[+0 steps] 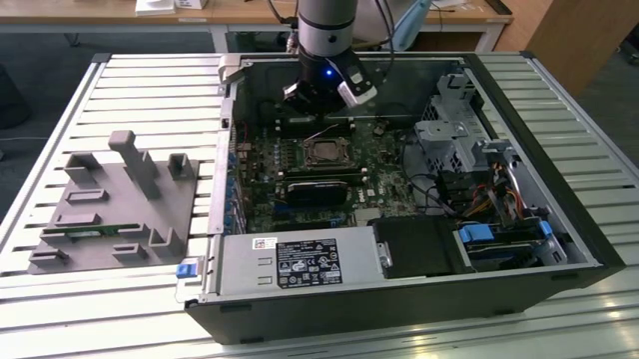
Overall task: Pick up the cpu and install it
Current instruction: 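Install the first cpu locking lever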
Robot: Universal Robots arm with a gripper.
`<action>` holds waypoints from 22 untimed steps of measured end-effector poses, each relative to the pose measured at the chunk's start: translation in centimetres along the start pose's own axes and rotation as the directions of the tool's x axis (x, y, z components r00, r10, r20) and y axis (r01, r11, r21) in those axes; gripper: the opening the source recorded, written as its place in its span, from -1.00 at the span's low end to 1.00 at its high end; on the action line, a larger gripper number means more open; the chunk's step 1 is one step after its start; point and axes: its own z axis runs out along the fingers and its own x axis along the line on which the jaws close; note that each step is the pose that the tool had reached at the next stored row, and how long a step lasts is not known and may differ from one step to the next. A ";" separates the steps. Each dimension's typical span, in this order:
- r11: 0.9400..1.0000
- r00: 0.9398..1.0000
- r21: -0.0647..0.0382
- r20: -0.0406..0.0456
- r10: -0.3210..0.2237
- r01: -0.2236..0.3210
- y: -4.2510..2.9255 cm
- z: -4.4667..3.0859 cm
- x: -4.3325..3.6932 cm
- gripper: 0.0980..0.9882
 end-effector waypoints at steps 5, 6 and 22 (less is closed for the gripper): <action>1.000 1.000 0.002 0.000 0.000 0.000 -0.01 0.06 -0.04 -0.98; 1.000 1.000 0.003 0.000 0.000 0.000 -0.01 0.07 -0.04 -0.98; 1.000 1.000 0.005 -0.001 0.000 0.000 -0.06 0.32 -0.24 -0.98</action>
